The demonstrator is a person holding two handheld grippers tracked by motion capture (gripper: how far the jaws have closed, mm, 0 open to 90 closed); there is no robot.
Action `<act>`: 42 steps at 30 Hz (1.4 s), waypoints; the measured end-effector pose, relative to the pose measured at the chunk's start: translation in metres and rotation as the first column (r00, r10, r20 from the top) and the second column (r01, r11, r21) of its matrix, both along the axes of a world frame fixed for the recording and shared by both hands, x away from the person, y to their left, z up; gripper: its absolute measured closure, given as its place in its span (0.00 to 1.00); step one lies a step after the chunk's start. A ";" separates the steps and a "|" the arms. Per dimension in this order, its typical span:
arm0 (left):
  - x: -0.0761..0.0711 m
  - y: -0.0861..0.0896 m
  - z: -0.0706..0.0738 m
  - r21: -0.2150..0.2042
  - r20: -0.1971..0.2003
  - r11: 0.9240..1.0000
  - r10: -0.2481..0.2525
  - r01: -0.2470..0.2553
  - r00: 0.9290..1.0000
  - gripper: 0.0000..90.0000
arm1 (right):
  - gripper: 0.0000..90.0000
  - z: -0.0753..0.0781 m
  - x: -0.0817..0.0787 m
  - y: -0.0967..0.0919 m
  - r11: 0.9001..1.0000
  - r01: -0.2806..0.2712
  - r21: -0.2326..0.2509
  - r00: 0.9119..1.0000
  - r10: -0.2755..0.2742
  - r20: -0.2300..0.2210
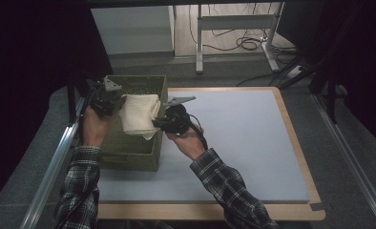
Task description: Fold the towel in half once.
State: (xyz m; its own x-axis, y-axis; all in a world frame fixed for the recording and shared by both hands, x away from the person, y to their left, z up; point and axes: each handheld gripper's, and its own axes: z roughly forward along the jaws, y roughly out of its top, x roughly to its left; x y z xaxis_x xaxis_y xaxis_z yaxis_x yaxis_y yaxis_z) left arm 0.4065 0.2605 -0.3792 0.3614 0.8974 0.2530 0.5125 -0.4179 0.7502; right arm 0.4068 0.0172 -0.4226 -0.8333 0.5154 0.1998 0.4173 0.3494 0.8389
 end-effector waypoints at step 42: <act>0.031 0.036 -0.064 0.133 -0.216 0.991 0.041 -0.012 0.976 0.91 | 0.90 -0.021 -0.002 0.093 0.960 -0.015 -0.280 0.999 0.029 0.044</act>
